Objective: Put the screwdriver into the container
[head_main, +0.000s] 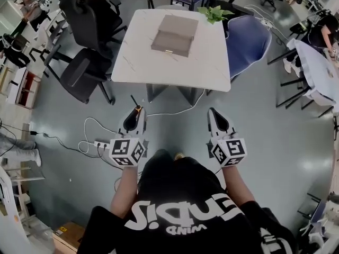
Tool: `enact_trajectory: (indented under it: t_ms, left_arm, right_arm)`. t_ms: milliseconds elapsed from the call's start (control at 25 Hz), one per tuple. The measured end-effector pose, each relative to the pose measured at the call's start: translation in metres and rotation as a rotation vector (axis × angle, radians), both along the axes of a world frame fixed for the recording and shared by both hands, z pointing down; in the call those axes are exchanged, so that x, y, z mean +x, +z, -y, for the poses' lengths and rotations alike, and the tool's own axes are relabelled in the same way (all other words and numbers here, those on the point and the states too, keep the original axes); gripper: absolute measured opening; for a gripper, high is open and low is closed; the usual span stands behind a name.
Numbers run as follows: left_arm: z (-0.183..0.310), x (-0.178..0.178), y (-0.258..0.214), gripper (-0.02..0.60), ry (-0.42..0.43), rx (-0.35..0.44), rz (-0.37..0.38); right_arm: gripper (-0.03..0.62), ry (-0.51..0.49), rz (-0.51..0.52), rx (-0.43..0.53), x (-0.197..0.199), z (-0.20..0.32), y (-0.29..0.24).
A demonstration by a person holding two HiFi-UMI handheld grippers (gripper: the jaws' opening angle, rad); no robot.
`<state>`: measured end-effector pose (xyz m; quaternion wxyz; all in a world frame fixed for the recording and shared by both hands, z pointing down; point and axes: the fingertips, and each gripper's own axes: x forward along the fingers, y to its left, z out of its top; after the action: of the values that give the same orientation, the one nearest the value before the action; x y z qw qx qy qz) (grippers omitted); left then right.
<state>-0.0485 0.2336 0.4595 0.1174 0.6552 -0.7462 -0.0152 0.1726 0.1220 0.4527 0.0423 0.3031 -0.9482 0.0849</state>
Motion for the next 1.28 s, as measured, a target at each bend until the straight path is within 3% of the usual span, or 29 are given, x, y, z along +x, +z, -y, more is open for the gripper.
enact_trajectory:
  t_ms: [560,840,1280]
  left_arm:
    - [0.075,-0.024,0.003,0.074,0.006,0.023,-0.005]
    - [0.143,-0.058,0.005,0.074,0.049,0.021,-0.02]
    - [0.252,-0.141,-0.006,0.074,0.103,-0.023,-0.035]
  right_arm:
    - [0.009,-0.024,-0.027,0.011,-0.033,0.073,0.009]
    - [0.009,0.0,-0.051,-0.006,-0.064,0.138,0.016]
    - [0.01,0.056,-0.046,-0.048,-0.145,0.247,0.008]
